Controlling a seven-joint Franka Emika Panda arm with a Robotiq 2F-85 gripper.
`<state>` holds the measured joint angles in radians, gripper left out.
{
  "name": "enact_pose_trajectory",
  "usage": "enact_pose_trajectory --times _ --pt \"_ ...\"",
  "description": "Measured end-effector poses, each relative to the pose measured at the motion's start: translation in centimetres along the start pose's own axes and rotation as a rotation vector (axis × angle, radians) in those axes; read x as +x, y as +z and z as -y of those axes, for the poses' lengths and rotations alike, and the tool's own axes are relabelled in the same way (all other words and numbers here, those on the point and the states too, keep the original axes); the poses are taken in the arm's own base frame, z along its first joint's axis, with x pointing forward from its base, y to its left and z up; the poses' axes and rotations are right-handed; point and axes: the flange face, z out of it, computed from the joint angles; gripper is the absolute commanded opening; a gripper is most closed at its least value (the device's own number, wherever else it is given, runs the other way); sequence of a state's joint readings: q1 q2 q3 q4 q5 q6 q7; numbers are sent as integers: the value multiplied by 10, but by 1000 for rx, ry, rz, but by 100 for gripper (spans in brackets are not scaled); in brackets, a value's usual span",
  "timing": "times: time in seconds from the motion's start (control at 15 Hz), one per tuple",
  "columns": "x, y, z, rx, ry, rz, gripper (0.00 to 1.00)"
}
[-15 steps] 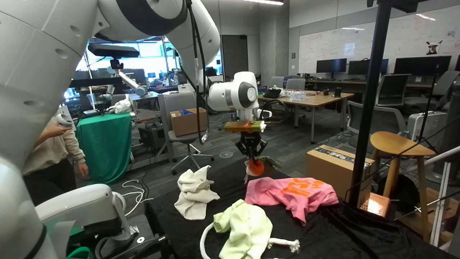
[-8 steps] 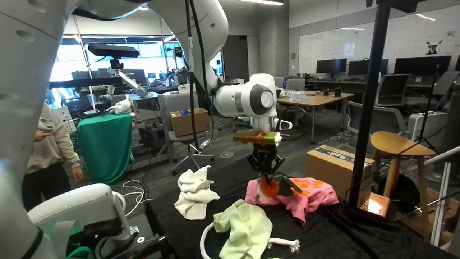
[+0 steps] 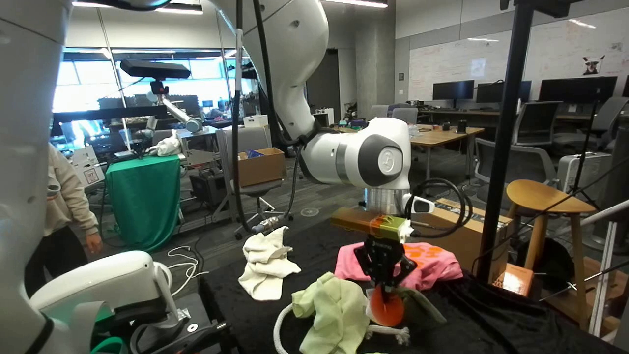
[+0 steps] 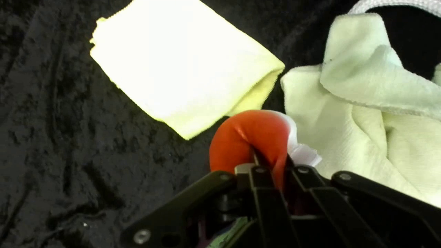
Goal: Group up the objects on the table
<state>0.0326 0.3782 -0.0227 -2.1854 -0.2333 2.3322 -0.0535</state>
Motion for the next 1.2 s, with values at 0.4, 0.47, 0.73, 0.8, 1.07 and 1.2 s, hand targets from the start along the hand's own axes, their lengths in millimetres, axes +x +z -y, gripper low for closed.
enact_pose_trajectory --times 0.4,0.47,0.73,0.8,1.07,1.2 --pt "-20 26 -9 31 -14 39 9" --pt "-21 28 -6 38 -20 42 9" --pt "-23 31 4 70 -45 48 10" --pt "-23 31 7 75 -51 47 35" --pt "-21 30 12 80 -58 44 55" --pt "-21 29 12 80 -58 41 72"
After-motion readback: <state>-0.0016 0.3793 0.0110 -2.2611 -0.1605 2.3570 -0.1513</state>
